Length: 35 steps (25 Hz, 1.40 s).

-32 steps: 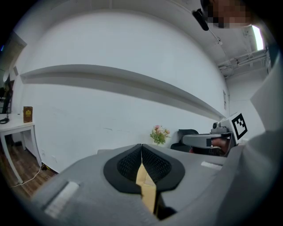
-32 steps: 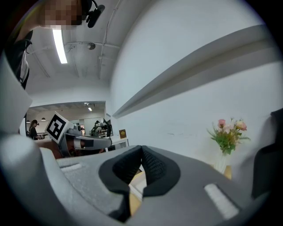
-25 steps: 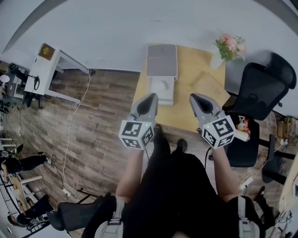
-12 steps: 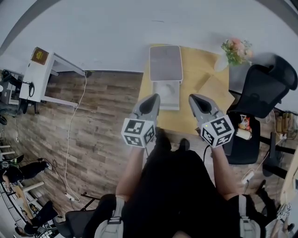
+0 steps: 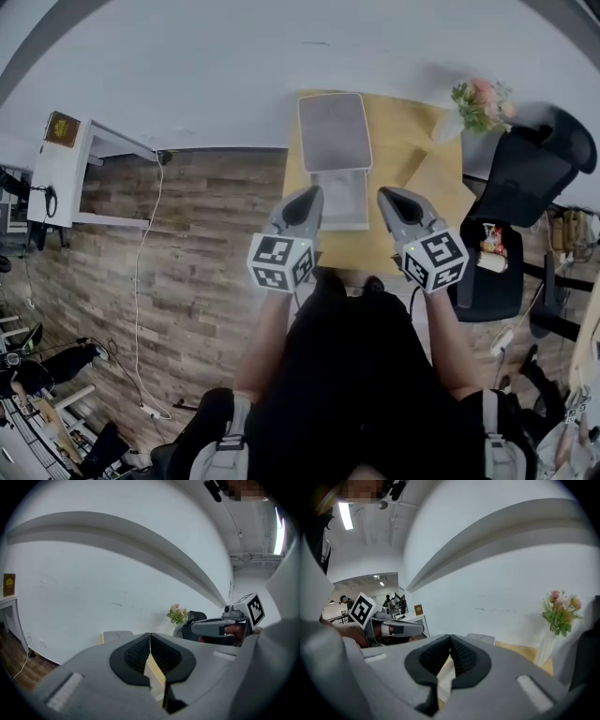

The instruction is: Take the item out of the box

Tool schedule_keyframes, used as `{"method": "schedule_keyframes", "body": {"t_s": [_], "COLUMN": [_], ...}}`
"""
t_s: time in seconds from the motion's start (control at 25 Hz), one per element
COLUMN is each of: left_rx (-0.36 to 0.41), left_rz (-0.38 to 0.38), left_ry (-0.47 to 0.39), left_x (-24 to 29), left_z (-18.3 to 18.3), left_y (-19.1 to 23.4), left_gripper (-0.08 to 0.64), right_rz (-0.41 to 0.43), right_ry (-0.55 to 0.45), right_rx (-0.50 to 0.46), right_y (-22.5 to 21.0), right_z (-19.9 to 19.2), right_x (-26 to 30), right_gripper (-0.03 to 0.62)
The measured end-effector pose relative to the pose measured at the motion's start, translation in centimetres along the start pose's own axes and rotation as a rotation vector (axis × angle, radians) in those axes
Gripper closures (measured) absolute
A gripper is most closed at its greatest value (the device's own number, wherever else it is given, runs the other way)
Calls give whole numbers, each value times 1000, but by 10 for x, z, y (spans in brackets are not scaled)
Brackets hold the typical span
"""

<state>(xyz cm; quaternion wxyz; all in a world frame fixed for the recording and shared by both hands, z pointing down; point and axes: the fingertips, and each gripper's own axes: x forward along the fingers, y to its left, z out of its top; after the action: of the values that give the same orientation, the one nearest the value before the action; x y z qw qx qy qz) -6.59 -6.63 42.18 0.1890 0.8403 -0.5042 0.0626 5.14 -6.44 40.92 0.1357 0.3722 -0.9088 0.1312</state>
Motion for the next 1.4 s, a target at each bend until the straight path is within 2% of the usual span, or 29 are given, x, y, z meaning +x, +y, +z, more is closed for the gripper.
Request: {"method": "schedule_keyframes", "body": {"t_s": [0.28, 0.56, 0.96, 1.04, 1.2, 1.4], "left_rx": [3, -4, -30, -33, -33, -46], "left_rz": [-70, -103, -78, -68, -55, -36], "left_ry": [71, 116, 158, 168, 190, 202], "left_x": [12, 22, 46, 49, 56, 58], "left_z": [-20, -33, -47, -49, -54, -61], "left_y": [21, 38, 49, 49, 53, 56], "left_gripper": [548, 548, 548, 548, 548, 548], "right_rz": [-57, -75, -61, -48, -28, -7], "right_ry": [47, 110, 247, 288, 351, 431], "right_rx": [37, 52, 53, 62, 67, 62], "right_y": [3, 5, -16, -21, -28, -30], "right_z": [-17, -32, -69, -81, -101, -124], "right_x": [27, 51, 82, 88, 98, 112], "right_gripper": [589, 589, 588, 541, 540, 506]}}
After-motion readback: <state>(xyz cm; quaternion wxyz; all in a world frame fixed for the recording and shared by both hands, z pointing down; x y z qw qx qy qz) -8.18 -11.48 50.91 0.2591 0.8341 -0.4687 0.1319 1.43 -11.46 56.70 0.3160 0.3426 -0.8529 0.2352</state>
